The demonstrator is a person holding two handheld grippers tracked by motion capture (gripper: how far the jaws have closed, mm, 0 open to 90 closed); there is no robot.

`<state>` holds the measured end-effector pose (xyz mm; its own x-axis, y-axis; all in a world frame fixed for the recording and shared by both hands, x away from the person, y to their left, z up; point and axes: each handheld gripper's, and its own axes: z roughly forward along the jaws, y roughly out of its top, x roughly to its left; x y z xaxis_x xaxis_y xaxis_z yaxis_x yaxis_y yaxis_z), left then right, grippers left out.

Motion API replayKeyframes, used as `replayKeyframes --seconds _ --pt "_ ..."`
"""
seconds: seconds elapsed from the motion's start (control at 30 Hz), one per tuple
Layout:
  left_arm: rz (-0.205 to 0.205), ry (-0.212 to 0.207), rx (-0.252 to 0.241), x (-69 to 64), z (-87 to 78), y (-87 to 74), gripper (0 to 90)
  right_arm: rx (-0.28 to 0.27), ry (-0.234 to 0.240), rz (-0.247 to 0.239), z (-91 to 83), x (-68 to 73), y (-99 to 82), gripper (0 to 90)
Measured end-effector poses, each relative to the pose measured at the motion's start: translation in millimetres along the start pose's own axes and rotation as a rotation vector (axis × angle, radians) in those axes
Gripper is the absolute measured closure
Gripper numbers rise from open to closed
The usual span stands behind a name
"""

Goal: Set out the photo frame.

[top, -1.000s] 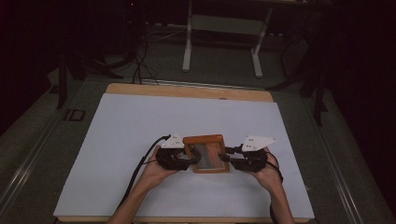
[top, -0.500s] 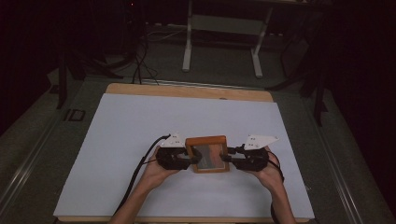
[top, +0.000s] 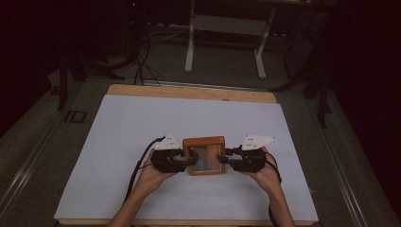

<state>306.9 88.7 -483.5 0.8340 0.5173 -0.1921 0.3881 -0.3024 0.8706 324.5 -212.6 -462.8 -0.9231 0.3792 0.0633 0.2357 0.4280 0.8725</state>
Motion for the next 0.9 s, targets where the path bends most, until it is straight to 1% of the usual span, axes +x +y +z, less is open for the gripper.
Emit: replayKeyframes --seconds 0.07,0.3,0.47,0.6,0.73,0.9 --pt "-0.010 0.003 -0.009 0.6 -4.4 -0.3 58.3 -0.016 0.008 0.010 2.6 0.4 1.3 65.5" --pt "-0.029 0.007 -0.009 2.0 -11.6 -1.2 58.1 -0.025 0.013 0.018 7.6 4.1 3.3 65.5" --pt "-0.050 0.010 -0.023 4.1 -18.9 -0.6 57.7 -0.038 0.015 0.032 11.6 6.3 6.4 65.5" --pt "-0.069 0.010 -0.030 8.8 -24.7 1.2 57.2 -0.054 0.022 0.055 16.2 6.8 8.0 65.7" --pt "-0.080 0.018 -0.036 12.5 -28.2 1.0 57.1 -0.063 0.033 0.088 21.9 5.4 7.4 65.7" --pt "-0.101 0.019 -0.043 19.8 -30.2 -1.8 56.5 -0.061 0.030 0.110 29.2 5.0 7.5 65.8"
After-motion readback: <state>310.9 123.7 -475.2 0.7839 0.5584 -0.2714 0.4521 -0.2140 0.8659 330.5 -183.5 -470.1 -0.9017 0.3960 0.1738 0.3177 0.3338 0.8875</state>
